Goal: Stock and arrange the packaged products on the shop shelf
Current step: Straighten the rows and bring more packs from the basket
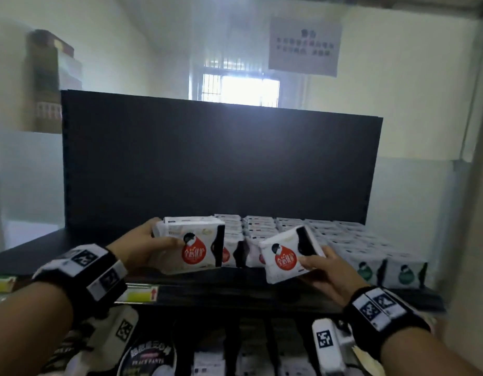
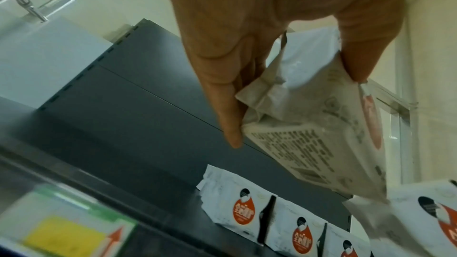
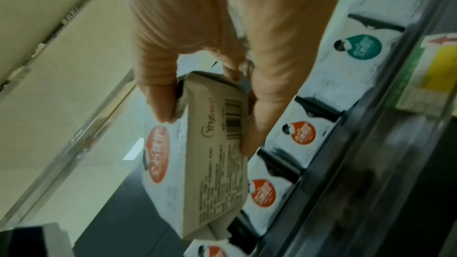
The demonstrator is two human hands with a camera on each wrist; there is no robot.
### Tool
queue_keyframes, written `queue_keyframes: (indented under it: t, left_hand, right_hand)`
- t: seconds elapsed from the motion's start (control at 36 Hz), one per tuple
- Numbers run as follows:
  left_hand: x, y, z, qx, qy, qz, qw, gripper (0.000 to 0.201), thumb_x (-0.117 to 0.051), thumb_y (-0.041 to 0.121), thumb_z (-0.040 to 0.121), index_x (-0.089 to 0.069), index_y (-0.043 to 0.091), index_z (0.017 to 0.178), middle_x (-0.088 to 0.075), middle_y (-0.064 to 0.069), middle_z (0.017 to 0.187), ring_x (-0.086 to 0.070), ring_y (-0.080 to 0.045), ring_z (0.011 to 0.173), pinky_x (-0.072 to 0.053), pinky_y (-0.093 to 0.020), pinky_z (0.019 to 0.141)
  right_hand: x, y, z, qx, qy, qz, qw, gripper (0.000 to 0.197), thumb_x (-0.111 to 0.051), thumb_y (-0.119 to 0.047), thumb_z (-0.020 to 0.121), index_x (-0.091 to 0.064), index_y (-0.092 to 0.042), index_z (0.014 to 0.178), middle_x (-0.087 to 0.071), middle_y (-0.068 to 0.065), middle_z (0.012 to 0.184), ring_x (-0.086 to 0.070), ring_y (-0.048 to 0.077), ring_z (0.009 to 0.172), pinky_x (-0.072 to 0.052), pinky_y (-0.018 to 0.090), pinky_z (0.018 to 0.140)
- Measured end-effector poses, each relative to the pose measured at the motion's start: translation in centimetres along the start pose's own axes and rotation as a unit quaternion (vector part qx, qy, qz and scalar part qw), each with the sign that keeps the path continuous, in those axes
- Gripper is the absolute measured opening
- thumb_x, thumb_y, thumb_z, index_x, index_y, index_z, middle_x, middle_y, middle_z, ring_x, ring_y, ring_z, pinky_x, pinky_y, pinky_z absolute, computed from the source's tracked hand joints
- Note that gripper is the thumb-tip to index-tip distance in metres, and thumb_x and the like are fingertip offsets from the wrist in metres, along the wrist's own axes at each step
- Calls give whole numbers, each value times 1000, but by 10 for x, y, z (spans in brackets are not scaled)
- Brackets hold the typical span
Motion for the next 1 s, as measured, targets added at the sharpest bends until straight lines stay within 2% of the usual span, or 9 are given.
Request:
queue_keyframes:
  t: [0.06, 0.17, 0.36, 0.47, 0.58, 0.67, 0.75, 0.89, 1.0]
  left_hand:
    - [-24, 4, 16, -3, -7, 9, 1000, 20, -66, -1, 81, -59, 5, 99, -74, -12, 88, -72, -25, 81, -60, -39, 67]
    - [-66, -6, 45, 22, 4, 41, 999, 79, -82, 27, 55, -50, -4, 120, -62, -25, 114, -62, -40, 105, -48, -59, 92]
    - [-110, -35, 91, 36, 22, 91, 995, 94, -79, 45, 42, -51, 3, 122, -65, -14, 113, -64, -30, 103, -51, -50, 92]
    - [-124, -53, 111, 63, 41, 75, 994, 82, -84, 35, 50, -50, 6, 119, -65, -14, 113, -65, -28, 101, -53, -47, 89]
    - [-135, -64, 125, 77, 35, 142, 986, 45, -81, 25, 72, -50, 13, 103, -64, -8, 102, -65, -20, 89, -56, -30, 65]
    - [-140, -67, 131, 82, -2, 169, 982, 44, -79, 23, 75, -53, 5, 106, -65, -14, 103, -65, -29, 95, -56, -42, 78]
    - [-146, -64, 134, 72, -22, 230, 970, 29, -78, 28, 75, -58, 18, 93, -68, -2, 94, -66, -20, 92, -55, -33, 79]
    - [-148, -56, 140, 79, 1, 401, 913, 66, -78, 35, 73, -48, 12, 126, -58, -5, 120, -55, -21, 107, -45, -27, 84]
    - [-148, -49, 142, 27, 15, 479, 877, 64, -76, 30, 73, -44, 20, 127, -54, -5, 122, -53, -23, 108, -46, -31, 85]
  right_hand:
    - [26, 2, 14, 4, 25, -24, 999, 51, -76, -5, 74, -52, -12, 118, -70, 20, 104, -71, 36, 87, -59, 48, 75]
    - [57, 9, 35, 17, 71, -65, 995, 55, -81, -12, 73, -54, -16, 120, -71, 14, 101, -71, 31, 83, -57, 36, 64]
    - [70, 23, 61, 35, 95, -181, 978, 25, -76, -20, 82, -59, -12, 98, -68, 14, 102, -64, 32, 95, -52, 48, 90]
    - [67, 28, 72, 23, 96, -241, 966, 41, -72, -21, 85, -53, -4, 117, -64, 14, 107, -62, 31, 100, -50, 37, 87]
    - [68, 35, 76, 13, 70, -285, 956, 42, -69, -21, 87, -51, -1, 119, -64, 13, 111, -60, 26, 100, -46, 30, 82]
    - [73, 33, 75, -2, 54, -364, 930, 39, -68, -23, 88, -51, -5, 118, -61, 9, 110, -57, 24, 99, -43, 28, 81]
    - [79, 28, 77, 15, 73, -424, 903, 47, -67, -19, 87, -49, -6, 128, -58, 13, 125, -56, 28, 112, -41, 26, 82]
    - [73, 9, 78, 99, 95, -476, 869, 59, -68, -22, 86, -43, -10, 139, -52, 9, 128, -51, 26, 116, -44, 35, 96]
    - [56, -6, 77, 160, 78, -504, 845, 62, -66, -30, 88, -40, -20, 143, -38, 5, 146, -42, 21, 131, -35, 31, 106]
Point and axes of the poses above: each hand's wrist, its own z-axis towards the middle knuckle, its own x-axis out of the back of the hand, y = z × x, the point moved 3 cm from there along z, towards the middle knuckle
